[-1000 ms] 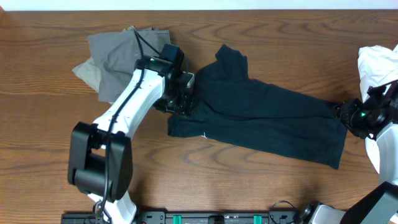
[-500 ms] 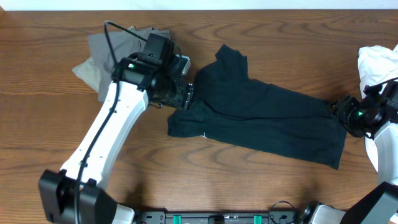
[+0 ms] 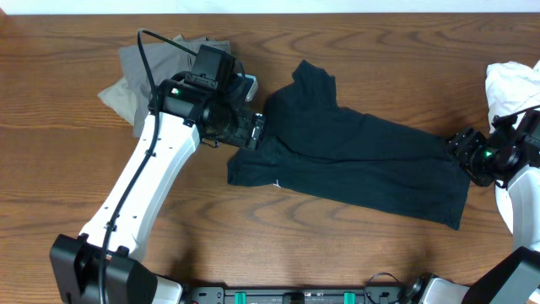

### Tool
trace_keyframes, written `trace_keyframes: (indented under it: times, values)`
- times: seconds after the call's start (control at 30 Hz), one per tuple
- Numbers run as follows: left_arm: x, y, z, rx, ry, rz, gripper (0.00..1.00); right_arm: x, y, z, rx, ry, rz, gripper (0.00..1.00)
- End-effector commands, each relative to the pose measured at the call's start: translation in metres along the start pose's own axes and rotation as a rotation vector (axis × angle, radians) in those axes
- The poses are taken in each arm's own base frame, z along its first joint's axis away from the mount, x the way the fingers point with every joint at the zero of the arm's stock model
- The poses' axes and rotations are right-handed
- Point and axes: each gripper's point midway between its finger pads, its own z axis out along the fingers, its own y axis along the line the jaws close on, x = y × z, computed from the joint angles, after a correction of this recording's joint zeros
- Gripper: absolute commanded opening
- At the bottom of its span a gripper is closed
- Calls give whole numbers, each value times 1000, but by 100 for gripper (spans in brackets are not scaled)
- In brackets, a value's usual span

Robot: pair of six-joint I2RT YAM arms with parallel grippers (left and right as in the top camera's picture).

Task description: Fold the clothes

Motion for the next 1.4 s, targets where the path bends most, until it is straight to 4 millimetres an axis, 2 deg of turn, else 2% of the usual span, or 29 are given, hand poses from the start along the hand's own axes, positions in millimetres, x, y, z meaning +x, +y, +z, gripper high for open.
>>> trace_keyframes:
  times: [0.0,0.2,0.37,0.63,0.77,1.0,1.17,1.37]
  values:
    - [-3,-6,-6,15,-11,0,84,1,5,0,-16,6,-9,71]
    - [1,-13,-4,21,2,36,84,2,6,0,-20,11,8,71]
    - [-5,-14,-8,22,-19,42,84,2,7,0,-25,11,8,74]
    - [-44,-27,-40,33,-156,84,92,5,20,-1,-100,26,-49,74]
    - [-55,-36,-45,41,-190,108,93,7,28,0,-130,32,-87,75]
    - [-59,-37,-38,43,-176,112,93,19,42,5,-144,66,-134,77]
    - [-59,-39,-38,44,-175,127,93,23,44,6,-143,80,-136,77]
    - [-61,-38,-17,43,-111,130,93,25,46,6,-148,82,-199,75]
